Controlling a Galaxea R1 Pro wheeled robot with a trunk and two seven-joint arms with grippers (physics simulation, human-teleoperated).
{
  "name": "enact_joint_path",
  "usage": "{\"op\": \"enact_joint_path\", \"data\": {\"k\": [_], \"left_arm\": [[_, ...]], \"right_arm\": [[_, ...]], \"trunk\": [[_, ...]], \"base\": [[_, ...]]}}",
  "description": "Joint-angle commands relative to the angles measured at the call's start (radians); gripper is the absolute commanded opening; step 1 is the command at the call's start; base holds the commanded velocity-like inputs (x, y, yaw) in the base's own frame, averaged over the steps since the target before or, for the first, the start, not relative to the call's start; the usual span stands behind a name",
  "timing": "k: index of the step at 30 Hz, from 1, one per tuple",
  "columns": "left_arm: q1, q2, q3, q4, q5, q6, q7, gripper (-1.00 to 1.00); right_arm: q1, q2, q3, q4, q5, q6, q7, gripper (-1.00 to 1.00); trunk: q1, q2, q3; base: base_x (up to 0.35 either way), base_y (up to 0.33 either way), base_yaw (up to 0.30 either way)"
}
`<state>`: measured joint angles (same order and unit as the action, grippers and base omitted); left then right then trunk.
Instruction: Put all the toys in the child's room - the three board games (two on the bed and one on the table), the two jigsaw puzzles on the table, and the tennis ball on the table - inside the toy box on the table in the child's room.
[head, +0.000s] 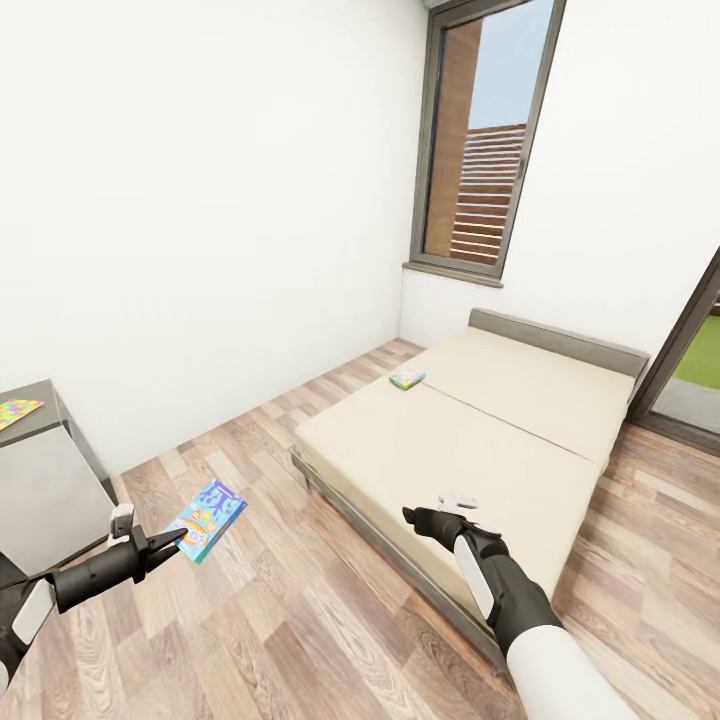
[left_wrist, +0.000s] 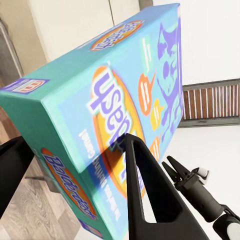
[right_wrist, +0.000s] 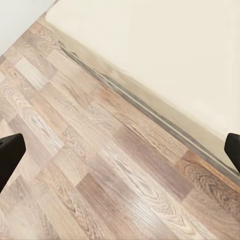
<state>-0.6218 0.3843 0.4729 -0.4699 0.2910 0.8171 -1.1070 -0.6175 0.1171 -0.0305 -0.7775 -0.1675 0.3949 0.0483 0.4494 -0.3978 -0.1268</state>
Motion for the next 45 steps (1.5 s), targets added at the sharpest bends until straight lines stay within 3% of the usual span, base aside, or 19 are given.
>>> {"op": "enact_joint_path", "data": {"k": [1,45], "left_arm": [[-0.001,0.0,0.001,0.0,0.002,0.005,-0.002,-1.0],[-0.001,-0.001,0.0,0.0,0.001,0.012,0.001,-1.0]], "right_arm": [[-0.001,0.001,-0.003,-0.001,-0.004,0.005,0.003,1.0],[-0.001,0.007,-0.003,0.0,0.005,0.005,0.002,1.0]], "trunk": [[0.001,-0.002,-0.002],[0.001,-0.002,0.029]], "base": [[0.0,0.0,0.0],[0.0,0.031,0.239]]}}
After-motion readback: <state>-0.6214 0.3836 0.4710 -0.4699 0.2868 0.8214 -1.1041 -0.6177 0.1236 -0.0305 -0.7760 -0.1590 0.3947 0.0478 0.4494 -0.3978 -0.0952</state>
